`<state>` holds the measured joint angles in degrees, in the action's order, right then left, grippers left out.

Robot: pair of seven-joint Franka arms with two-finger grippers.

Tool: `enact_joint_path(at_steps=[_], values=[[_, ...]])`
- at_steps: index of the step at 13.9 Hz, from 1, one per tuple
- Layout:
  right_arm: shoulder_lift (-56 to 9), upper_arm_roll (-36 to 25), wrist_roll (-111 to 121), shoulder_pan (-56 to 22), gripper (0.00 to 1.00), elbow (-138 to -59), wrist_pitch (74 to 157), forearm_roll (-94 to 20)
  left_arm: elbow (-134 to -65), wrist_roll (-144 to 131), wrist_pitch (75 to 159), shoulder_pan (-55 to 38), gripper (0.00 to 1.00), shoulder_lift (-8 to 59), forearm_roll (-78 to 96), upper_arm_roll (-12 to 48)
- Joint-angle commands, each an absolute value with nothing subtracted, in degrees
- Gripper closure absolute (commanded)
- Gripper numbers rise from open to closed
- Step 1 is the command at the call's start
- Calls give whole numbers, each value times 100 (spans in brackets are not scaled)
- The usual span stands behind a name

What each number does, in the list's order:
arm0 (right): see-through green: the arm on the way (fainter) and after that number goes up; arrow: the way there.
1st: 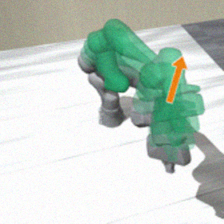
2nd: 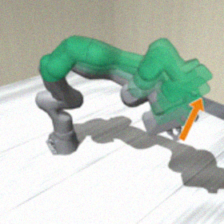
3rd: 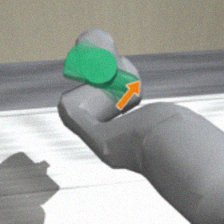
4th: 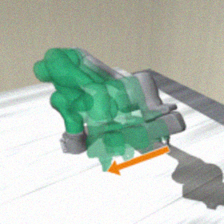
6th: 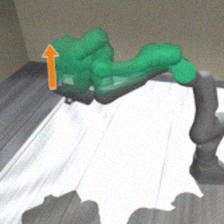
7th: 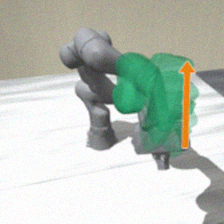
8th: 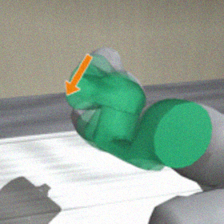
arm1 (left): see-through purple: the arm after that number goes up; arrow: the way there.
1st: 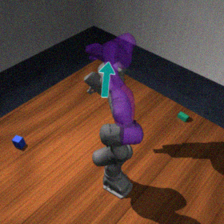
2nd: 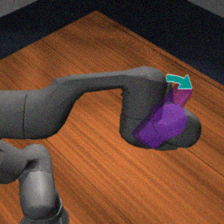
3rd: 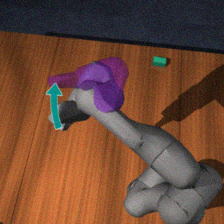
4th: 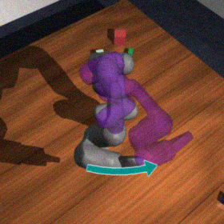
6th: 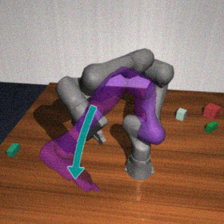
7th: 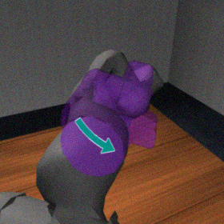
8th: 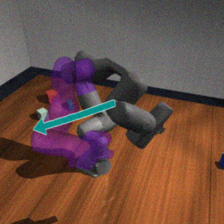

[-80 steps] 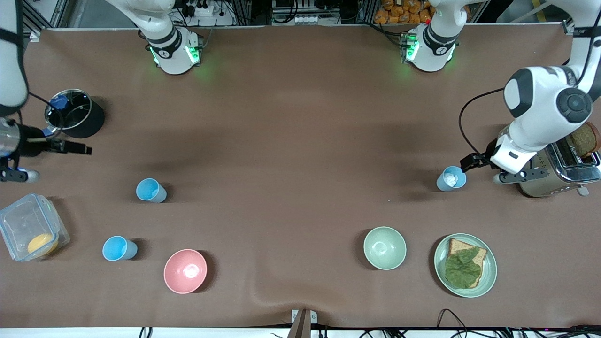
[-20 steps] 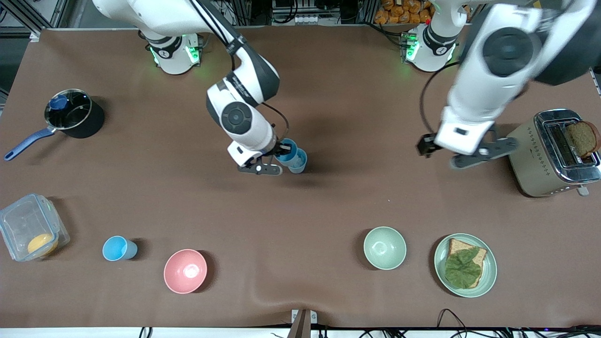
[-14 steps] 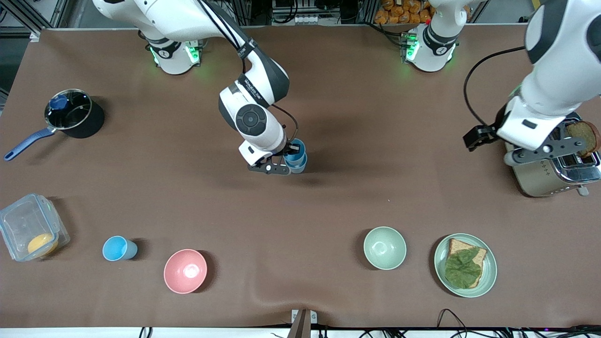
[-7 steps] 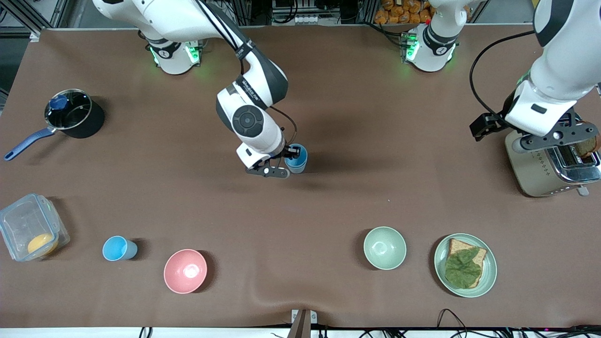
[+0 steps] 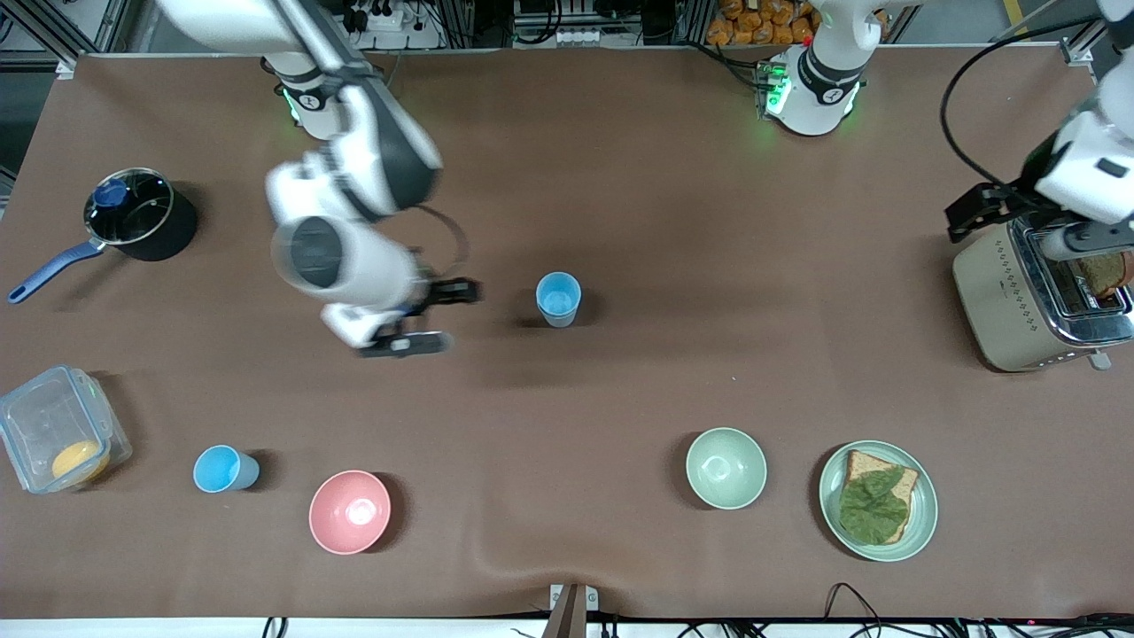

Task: Stack blue cups with both arms

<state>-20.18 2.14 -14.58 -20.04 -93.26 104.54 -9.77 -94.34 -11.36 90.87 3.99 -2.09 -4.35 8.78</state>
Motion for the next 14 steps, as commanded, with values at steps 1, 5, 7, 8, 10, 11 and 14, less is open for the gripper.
enact_joint_path(at_steps=[1,5,7,8,10,11,14], values=[[-1171,325,-636,-1251,0,-9730,10074,-372,-9309,-1055,8966,211,0,-290,-316,729],[-581,326,323,-204,0,-9554,9415,-264,-8789,-1081,8561,79,0,-149,-264,712],[-484,186,667,-71,0,-9221,9046,-246,-8789,-1081,8552,132,0,-141,-194,738],[-440,124,807,-62,0,-9081,8887,-229,-8789,-1064,8491,141,0,-141,-202,747],[-422,1,1115,-53,0,-8817,8658,-132,-8780,-1072,8376,106,0,-141,-211,765],[-422,-43,1125,-44,0,-8720,8588,-123,-8763,-1072,8367,105,0,-141,-211,765],[-422,-123,1116,-44,0,-8631,8561,16,-8561,-1072,8070,141,0,-62,-45,739]])
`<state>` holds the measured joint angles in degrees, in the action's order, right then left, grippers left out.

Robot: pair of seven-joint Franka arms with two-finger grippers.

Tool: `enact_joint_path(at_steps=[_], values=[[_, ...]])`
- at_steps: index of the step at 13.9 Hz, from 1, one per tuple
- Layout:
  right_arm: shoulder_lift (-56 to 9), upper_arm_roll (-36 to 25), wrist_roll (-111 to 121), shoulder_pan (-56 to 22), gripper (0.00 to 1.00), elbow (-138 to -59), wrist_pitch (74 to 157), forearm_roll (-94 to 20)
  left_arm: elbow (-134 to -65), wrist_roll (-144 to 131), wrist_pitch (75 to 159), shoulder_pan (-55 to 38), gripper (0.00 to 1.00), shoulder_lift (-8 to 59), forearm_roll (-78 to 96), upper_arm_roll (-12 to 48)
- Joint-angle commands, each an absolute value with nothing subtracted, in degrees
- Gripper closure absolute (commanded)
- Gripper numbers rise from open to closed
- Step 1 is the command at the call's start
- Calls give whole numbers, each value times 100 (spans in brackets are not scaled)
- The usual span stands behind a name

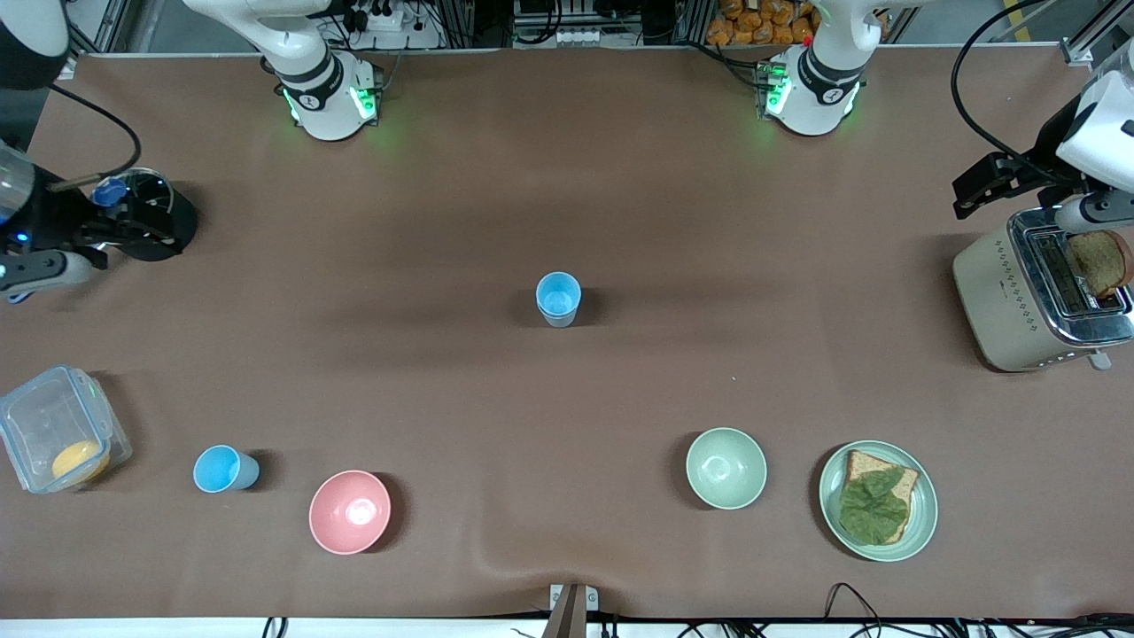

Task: Stack blue cups with both arms

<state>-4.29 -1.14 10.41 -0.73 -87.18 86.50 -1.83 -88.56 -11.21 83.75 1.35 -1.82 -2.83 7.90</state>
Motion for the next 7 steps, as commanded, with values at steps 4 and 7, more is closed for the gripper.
enact_joint_path(at_steps=[4,7], values=[[-422,-141,959,-44,0,-8631,8578,79,-8446,-1081,7919,141,0,-44,-88,738],[-413,-141,598,-44,0,-8631,8569,79,-8455,-1081,7919,132,0,-44,-79,756]])
